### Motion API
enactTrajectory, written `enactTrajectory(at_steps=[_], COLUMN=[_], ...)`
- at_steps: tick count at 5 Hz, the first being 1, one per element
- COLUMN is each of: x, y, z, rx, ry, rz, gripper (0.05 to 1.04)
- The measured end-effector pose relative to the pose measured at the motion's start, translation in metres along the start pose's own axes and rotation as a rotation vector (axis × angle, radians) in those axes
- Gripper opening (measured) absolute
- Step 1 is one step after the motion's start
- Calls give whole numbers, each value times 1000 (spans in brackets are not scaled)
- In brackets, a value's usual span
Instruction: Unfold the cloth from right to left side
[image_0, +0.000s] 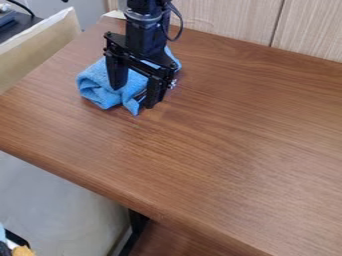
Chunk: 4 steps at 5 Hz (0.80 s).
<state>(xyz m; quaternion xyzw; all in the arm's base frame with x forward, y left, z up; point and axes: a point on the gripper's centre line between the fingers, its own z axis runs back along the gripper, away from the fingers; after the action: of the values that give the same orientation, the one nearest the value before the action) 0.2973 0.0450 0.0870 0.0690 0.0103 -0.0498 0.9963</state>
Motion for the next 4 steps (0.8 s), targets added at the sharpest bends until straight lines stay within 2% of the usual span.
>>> enactTrajectory(at_steps=[1,3,4], x=[-2,-2,-4], y=[-1,0,0], z=[-12,-12,-14], rx=[-4,10,11], ry=[47,46,53], rz=[-5,5,5], gripper=[950,364,151])
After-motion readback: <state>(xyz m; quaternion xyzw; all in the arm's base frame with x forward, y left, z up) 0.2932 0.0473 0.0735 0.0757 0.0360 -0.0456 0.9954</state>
